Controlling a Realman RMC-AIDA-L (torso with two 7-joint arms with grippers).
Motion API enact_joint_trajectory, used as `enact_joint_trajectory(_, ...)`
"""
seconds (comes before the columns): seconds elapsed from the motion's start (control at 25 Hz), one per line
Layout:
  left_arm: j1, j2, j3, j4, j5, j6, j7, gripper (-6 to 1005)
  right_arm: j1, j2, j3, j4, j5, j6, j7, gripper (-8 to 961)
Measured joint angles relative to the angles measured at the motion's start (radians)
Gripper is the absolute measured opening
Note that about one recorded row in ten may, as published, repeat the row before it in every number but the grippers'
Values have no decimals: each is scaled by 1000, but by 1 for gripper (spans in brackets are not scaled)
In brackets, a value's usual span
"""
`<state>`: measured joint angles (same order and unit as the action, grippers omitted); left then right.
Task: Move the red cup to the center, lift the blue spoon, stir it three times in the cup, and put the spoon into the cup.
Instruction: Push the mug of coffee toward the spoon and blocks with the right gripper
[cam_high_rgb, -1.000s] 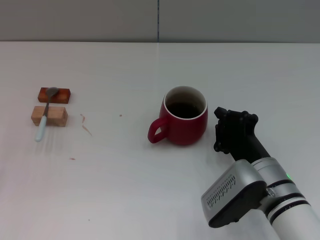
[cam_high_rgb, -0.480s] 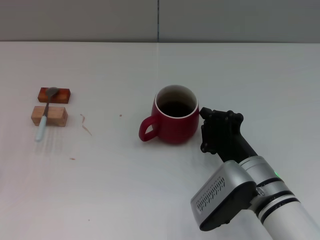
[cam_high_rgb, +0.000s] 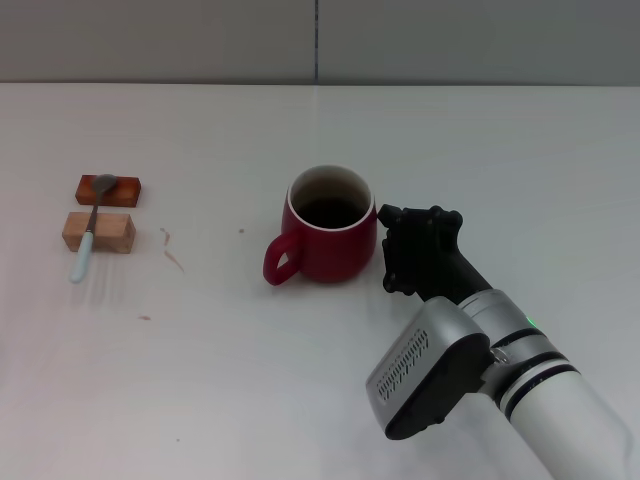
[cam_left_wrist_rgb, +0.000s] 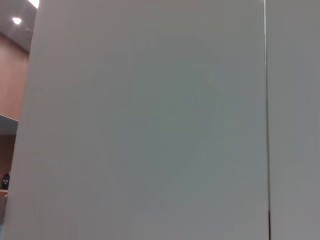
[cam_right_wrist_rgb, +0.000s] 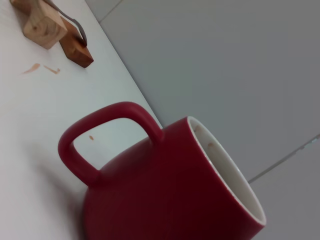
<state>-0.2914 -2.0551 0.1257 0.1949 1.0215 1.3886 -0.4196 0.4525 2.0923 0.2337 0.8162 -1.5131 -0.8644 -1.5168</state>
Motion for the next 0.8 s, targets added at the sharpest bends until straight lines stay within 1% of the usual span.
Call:
enact_joint_trajectory(0.36,0,0,-2,0,0,2,-1,677,51,0,20,-17,2,43,1,26)
enact_joint_trajectory(0.8,11,-2,-1,0,0,7,-2,677,68,0,30,-22,2,43,8,31)
